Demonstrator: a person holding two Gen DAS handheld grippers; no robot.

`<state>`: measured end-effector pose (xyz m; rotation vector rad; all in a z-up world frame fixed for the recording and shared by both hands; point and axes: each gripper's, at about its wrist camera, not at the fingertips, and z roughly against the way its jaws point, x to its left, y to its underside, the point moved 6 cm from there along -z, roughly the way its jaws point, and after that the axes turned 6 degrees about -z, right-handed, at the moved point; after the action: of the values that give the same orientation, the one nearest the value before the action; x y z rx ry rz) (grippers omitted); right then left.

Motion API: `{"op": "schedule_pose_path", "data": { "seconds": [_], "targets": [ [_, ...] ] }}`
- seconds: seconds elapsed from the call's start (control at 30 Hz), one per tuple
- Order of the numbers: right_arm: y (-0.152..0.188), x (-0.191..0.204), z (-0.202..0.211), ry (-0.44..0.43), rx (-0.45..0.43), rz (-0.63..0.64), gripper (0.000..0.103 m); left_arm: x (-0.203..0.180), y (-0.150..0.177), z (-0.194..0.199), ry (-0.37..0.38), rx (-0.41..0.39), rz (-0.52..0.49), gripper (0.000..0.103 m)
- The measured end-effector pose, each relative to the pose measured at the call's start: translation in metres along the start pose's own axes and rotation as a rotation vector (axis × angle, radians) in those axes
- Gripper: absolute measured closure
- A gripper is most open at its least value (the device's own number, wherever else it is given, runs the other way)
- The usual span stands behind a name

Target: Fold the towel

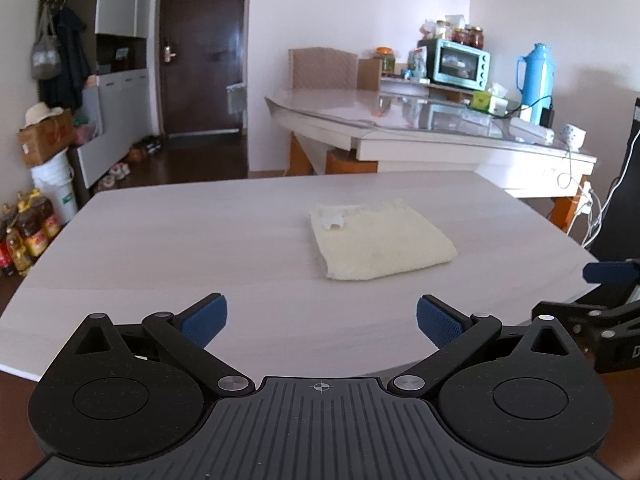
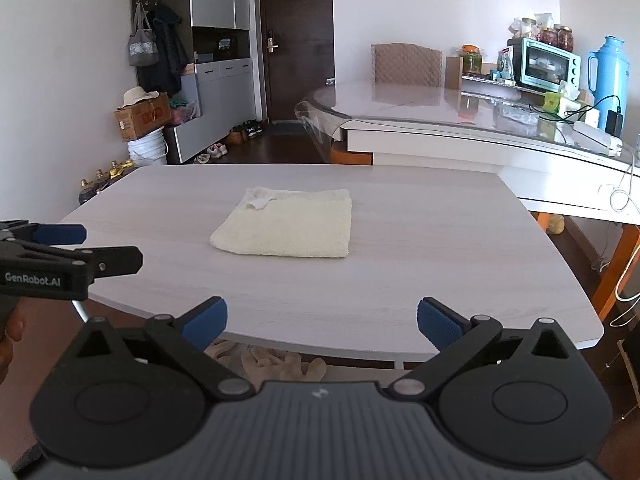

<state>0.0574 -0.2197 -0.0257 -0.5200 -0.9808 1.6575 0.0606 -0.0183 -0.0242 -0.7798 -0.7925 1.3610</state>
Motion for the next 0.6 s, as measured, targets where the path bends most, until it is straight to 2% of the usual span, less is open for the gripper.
{"op": "schedule_pose_path", "data": {
  "seconds": [0.13, 0.27, 0.6],
  "targets": [
    [0.005, 0.0, -0.004, -0.033, 0.03, -0.034, 0.0, -0.001, 0.002, -0.002, -0.007, 0.022, -0.012, 0.0],
    [0.011, 0.003, -0.007, -0.022, 0.041, -0.019, 0.0, 0.0, 0.004, -0.004, -0.055, 0.04, -0.023, 0.0],
    [0.017, 0.007, -0.002, -0.038, 0.043, -0.025, 0.0, 0.002, 0.009, -0.002, -0.054, 0.037, -0.007, 0.0]
  ]
}}
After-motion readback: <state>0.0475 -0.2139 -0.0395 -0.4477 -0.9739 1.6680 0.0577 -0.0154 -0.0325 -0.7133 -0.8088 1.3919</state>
